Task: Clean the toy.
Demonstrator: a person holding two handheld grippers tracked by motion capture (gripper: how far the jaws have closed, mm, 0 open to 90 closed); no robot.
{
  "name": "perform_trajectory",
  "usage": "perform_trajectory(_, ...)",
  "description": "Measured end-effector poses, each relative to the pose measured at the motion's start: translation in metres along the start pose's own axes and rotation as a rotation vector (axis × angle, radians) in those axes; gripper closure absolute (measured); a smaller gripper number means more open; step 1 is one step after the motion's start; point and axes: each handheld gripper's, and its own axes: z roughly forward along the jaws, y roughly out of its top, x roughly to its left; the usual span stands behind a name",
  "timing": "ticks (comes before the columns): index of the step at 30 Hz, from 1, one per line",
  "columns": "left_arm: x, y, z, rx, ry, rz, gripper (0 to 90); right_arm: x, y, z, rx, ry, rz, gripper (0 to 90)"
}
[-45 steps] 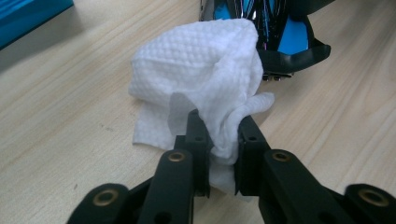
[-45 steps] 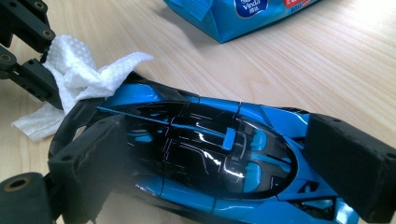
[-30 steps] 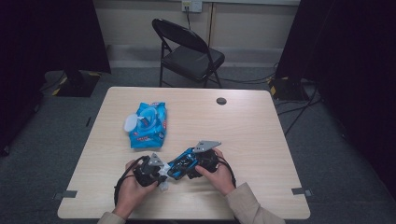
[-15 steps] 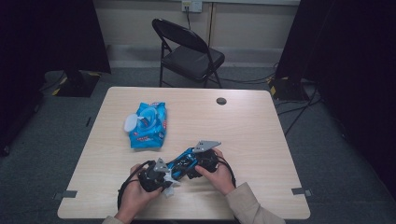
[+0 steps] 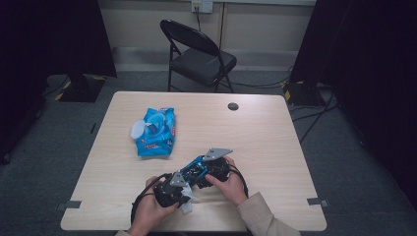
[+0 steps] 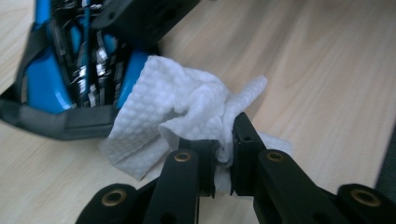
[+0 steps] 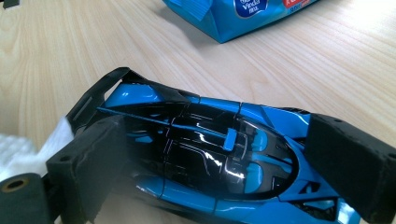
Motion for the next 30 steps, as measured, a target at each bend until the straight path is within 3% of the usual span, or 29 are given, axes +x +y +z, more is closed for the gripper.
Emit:
perform_trajectory(1, -0.001, 0.001, -0.001, 0.005, 0.001, 0.014, 82.7, 0.0, 0.0, 0.0, 0.0, 0.001, 0.0, 6.0)
perform_trajectory(6, -0.002, 0.003, -0.006, -0.009, 0.001, 0.007, 82.4, 0.0, 0.0, 0.0, -0.001, 0.0, 0.0, 6.0)
perform_trajectory(14, 0.004, 0.003, -0.028, -0.03, 0.016, -0.03, 82.4, 0.0, 0.0, 0.0, -0.003, -0.001, 0.0, 6.0)
perform_trajectory(22, 0.018, -0.001, -0.049, -0.049, 0.074, -0.073, 82.5, 0.0, 0.0, 0.0, -0.005, -0.002, 0.001, 6.0)
perform_trajectory(30, 0.044, -0.016, -0.061, -0.074, 0.16, -0.136, 82.4, 0.0, -0.001, 0.0, -0.007, -0.001, 0.0, 6.0)
